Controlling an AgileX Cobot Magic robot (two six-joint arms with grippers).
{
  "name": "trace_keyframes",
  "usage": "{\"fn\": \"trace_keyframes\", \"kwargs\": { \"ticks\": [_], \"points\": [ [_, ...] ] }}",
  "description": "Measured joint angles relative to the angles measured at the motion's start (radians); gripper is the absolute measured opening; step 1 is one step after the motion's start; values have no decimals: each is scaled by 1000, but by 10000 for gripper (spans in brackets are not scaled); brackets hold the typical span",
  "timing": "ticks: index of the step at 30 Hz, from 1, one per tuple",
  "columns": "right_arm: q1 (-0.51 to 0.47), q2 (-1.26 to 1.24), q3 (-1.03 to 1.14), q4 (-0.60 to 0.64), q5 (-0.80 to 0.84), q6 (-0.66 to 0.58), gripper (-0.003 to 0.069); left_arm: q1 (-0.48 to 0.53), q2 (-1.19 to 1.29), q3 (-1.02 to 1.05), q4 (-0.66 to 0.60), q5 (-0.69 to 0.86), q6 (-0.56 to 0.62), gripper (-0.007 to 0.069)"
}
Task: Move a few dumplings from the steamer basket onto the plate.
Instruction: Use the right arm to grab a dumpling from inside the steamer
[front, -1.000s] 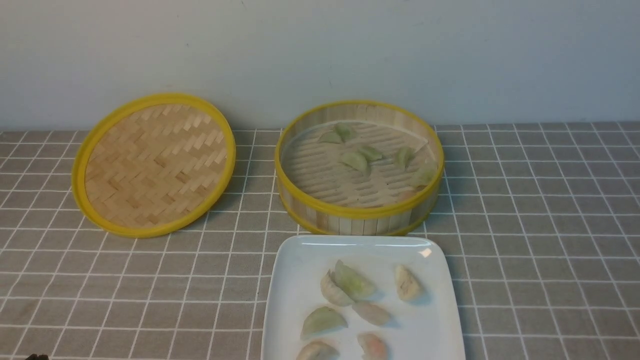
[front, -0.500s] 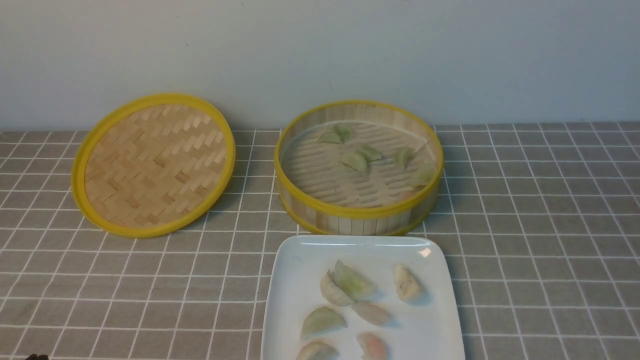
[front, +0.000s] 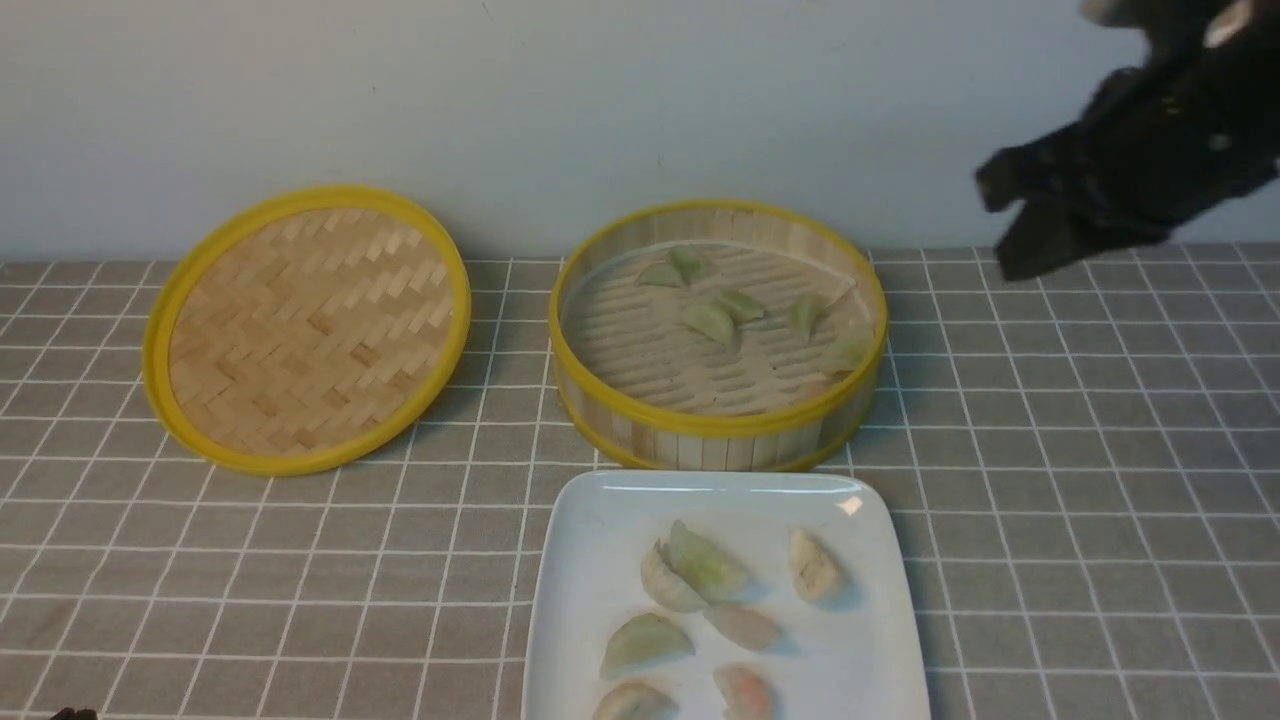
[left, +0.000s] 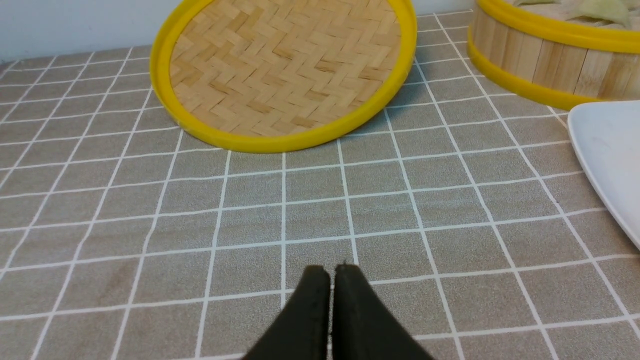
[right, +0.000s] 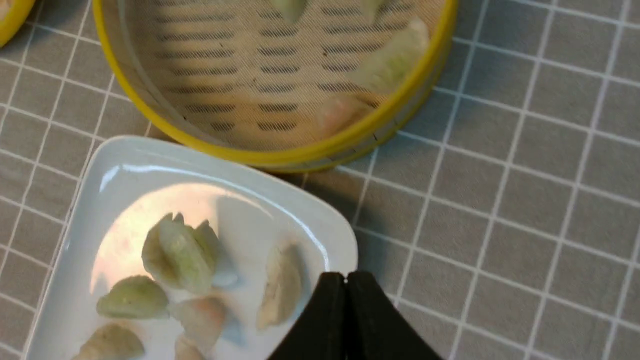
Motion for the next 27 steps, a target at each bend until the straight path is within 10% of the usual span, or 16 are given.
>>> {"fn": "trace_keyframes", "kwargs": {
  "ticks": [15,27],
  "points": [
    [103,504,-429,-187,6,83,45,0,0,0,0,0,0,-5],
    [107,687,-551,-250,5,132,379,0,0,0,0,0,0,-5]
  ]
}}
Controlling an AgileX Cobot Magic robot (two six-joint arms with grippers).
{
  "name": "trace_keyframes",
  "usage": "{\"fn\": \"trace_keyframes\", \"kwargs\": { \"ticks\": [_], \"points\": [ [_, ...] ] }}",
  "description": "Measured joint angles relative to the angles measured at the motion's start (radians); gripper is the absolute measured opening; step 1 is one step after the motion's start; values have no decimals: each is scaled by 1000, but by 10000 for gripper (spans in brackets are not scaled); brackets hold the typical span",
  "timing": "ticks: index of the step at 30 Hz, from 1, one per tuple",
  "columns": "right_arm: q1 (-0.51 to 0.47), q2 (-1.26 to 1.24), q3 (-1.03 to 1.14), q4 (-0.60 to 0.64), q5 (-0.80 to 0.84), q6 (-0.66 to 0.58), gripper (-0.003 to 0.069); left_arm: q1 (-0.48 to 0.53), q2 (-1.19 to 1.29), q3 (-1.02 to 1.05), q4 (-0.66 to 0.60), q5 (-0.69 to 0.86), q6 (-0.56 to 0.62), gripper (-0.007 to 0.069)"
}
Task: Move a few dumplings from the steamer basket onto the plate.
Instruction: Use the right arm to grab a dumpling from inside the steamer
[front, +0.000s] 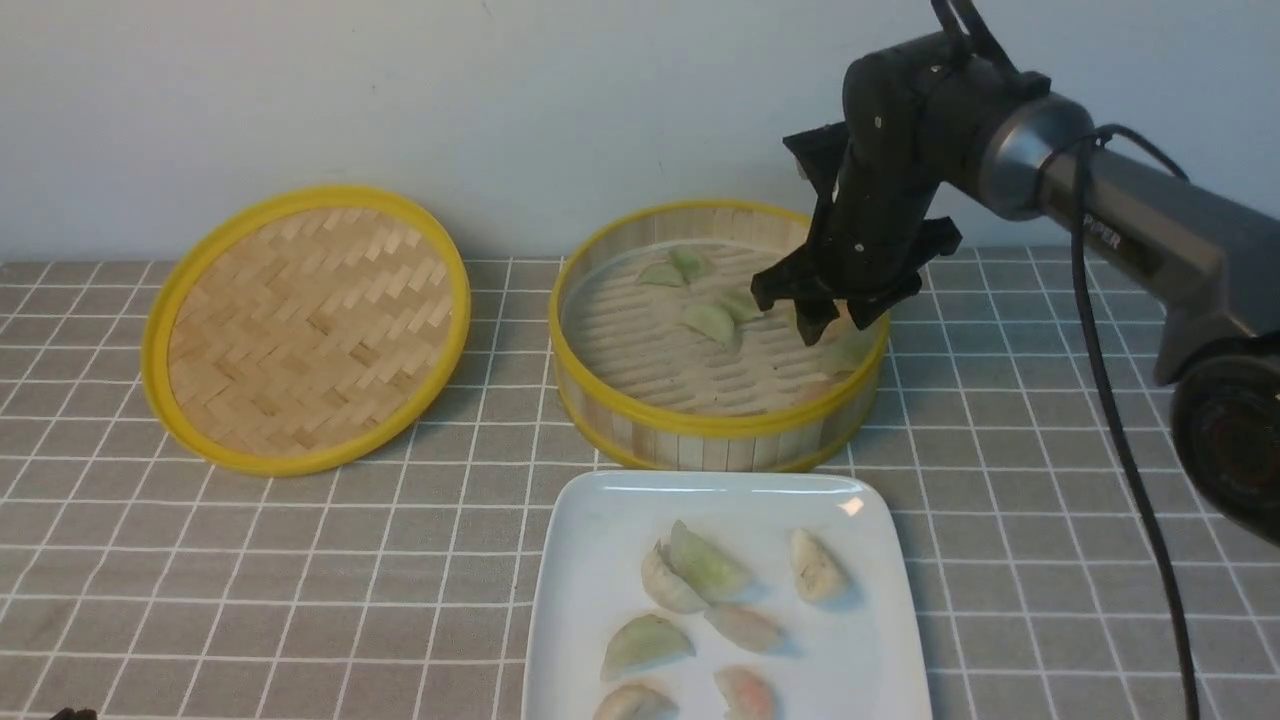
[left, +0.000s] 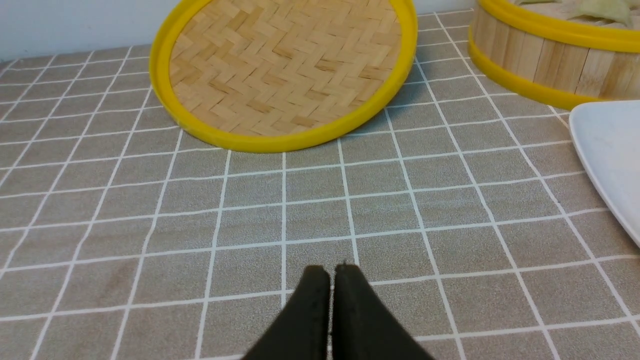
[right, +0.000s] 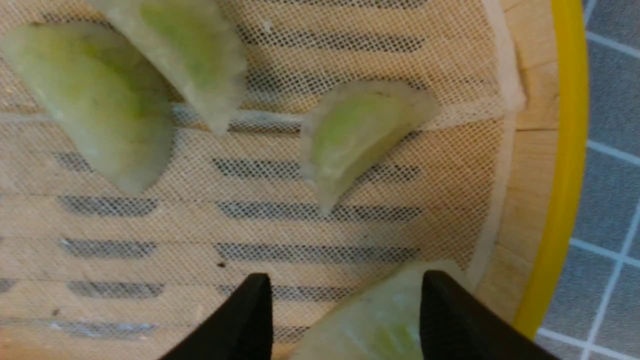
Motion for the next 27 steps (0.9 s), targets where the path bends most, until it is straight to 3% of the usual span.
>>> {"fn": "trace_keyframes", "kwargs": {
  "ticks": [9,14,20,27],
  "points": [
    [1,3,-6,126,0,8,417,0,0,0,0,0,0,-5],
    [1,4,-7,83,0,18,419,0,0,0,0,0,0,-5],
    [1,4,-7,-59,-5,59,419,0,0,0,0,0,0,-5],
    [1,23,-7,-40,-136,88,419,0,0,0,0,0,0,-5]
  ]
}}
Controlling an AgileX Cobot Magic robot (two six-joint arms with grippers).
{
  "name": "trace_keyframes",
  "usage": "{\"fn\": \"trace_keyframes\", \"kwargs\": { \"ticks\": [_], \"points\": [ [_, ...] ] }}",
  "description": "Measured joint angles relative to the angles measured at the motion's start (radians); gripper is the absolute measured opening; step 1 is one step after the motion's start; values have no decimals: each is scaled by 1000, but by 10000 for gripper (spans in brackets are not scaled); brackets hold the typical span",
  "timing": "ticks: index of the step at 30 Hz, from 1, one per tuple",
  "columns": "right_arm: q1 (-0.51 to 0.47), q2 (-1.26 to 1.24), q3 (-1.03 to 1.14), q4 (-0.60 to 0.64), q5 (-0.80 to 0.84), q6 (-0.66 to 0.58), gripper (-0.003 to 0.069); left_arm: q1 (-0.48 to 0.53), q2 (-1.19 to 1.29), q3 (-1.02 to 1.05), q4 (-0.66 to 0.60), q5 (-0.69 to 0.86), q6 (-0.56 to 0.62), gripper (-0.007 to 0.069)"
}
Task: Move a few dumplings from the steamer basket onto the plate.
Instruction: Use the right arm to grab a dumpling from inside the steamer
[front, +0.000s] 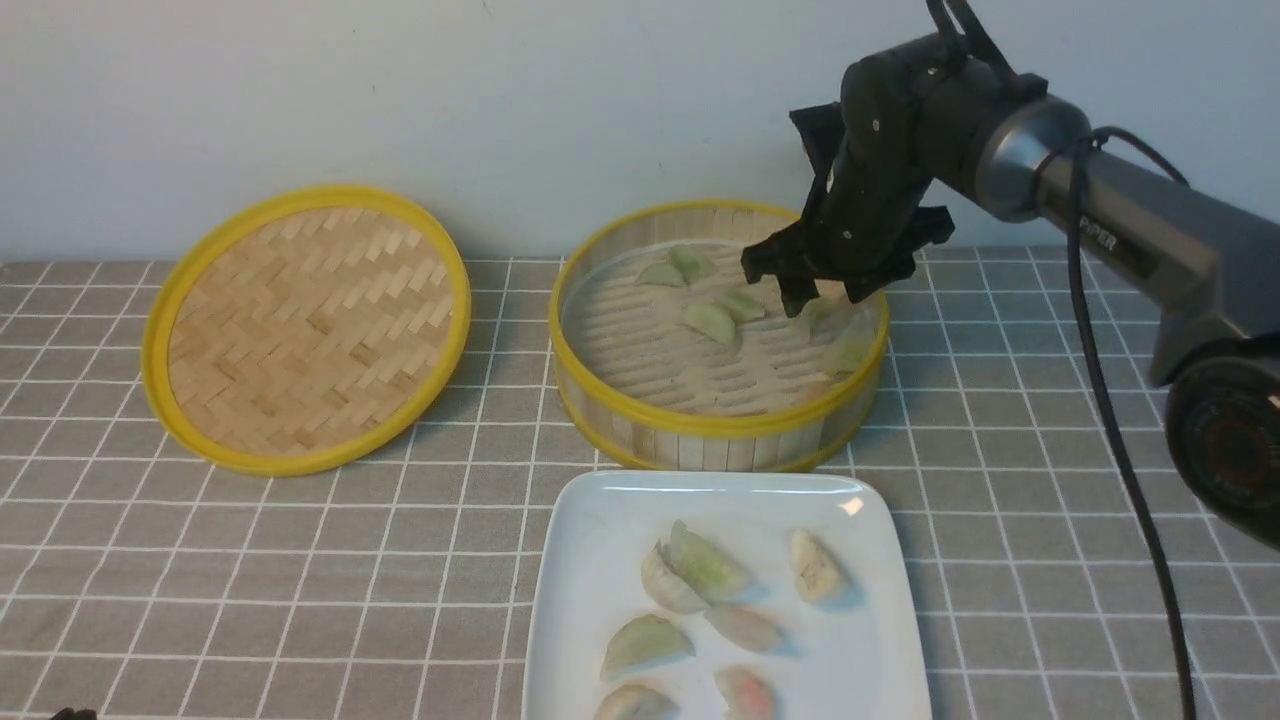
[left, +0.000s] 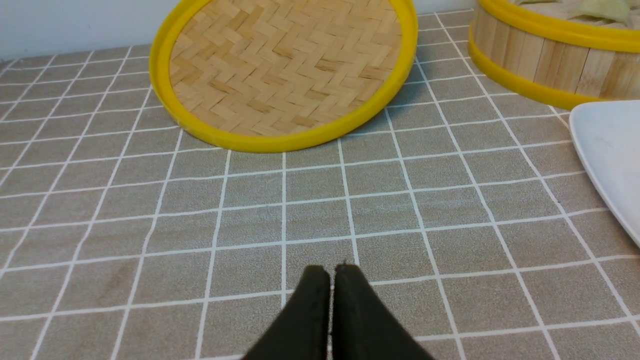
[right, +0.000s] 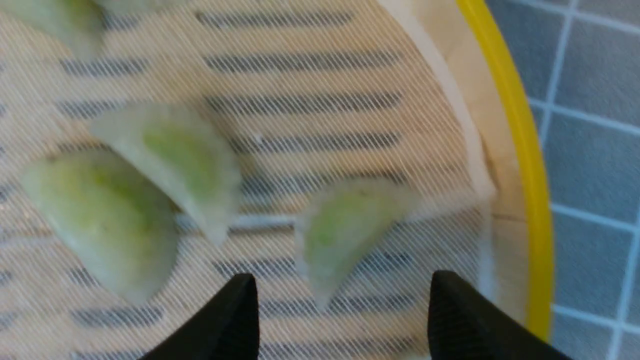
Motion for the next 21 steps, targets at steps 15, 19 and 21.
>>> {"fn": "trace_keyframes", "kwargs": {
  "ticks": [15,19,21],
  "points": [
    [0,78,-46,-5,-44,-33,148,0,0,0,0,0,0,-5],
    [0,78,-147,4,74,-77,165,0,0,0,0,0,0,-5],
    [0,78,-211,12,112,-95,165,0,0,0,0,0,0,-5]
  ]
}}
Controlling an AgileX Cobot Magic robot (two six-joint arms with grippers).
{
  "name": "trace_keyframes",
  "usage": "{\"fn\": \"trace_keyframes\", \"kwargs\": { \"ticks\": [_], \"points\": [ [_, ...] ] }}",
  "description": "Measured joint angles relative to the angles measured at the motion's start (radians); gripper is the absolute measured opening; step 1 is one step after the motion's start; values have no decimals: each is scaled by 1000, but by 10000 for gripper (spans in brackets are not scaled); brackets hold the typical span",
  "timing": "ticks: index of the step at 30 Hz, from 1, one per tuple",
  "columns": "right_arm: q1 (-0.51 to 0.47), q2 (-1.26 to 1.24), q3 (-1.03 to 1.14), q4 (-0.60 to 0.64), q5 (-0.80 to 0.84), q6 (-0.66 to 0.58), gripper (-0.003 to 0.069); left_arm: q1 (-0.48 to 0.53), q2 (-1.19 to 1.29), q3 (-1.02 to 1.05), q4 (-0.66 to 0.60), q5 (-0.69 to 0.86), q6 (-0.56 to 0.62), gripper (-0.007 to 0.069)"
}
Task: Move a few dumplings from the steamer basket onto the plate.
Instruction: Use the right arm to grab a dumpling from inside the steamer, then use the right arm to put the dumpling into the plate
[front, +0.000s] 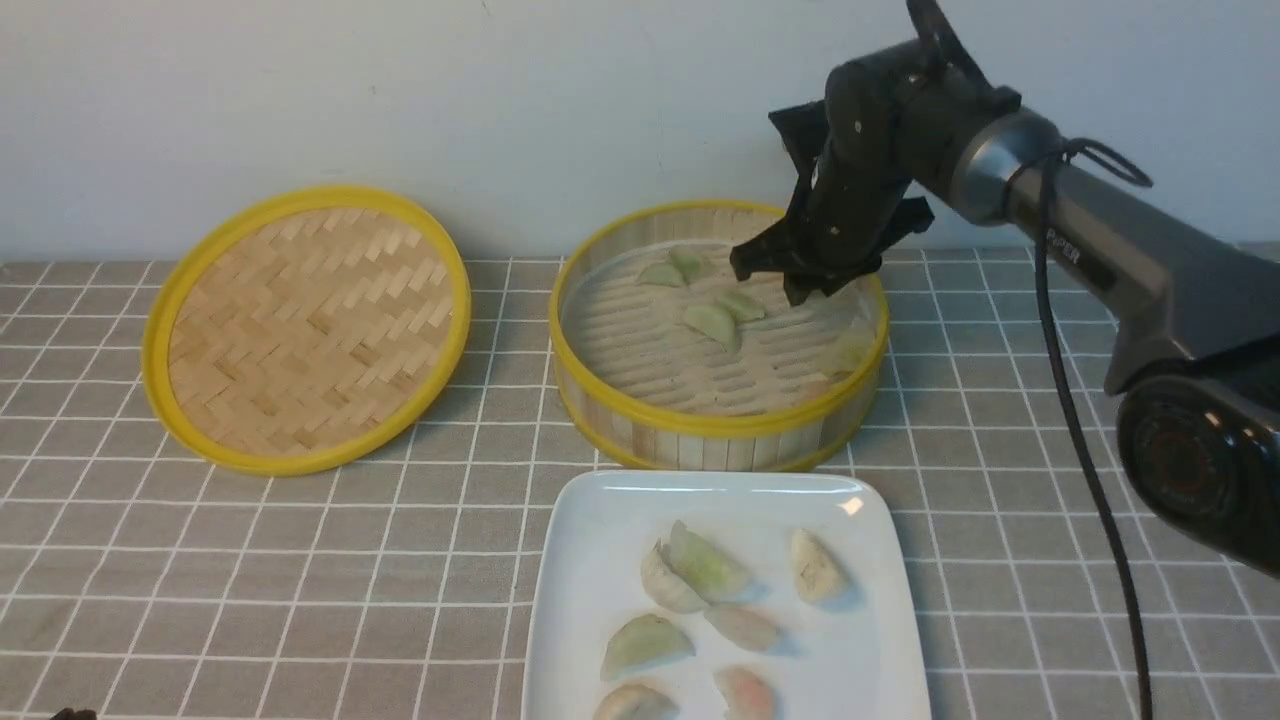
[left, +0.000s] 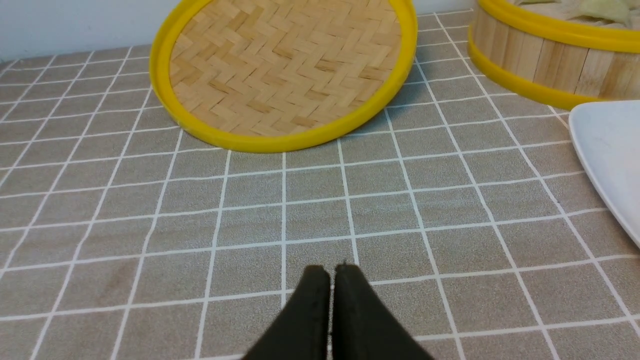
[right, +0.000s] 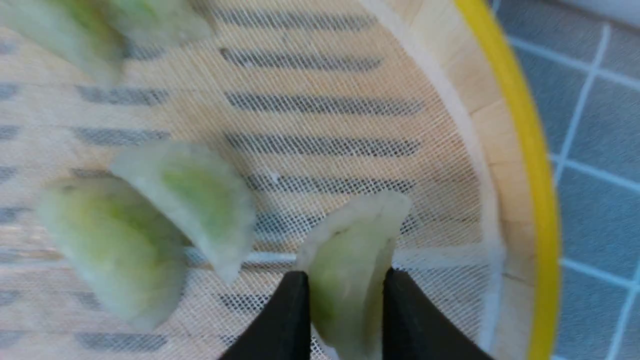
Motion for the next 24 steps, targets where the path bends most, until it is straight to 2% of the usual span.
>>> {"fn": "trace_keyframes", "kwargs": {
  "ticks": [4,6,8,10,11,12,14,21,24],
  "points": [
    [0,-27,-41,44,18,-12,165,0,0,0,0,0,0,-5],
    [0,-86,-13,144,25,-37,165,0,0,0,0,0,0,-5],
    [1,-131,27,189,25,-56,165,0,0,0,0,0,0,-5],
    [12,-264,175,273,25,-98,165,0,0,0,0,0,0,-5],
    [14,-264,175,277,25,-99,165,0,0,0,0,0,0,-5],
    [30,-357,299,290,24,-117,165,0,0,0,0,0,0,-5],
    [43,-416,389,294,24,-126,165,0,0,0,0,0,0,-5],
    [186,-601,901,296,23,-167,165,0,0,0,0,0,0,-5],
    [229,-608,1009,295,11,-162,165,0,0,0,0,0,0,-5]
  ]
}}
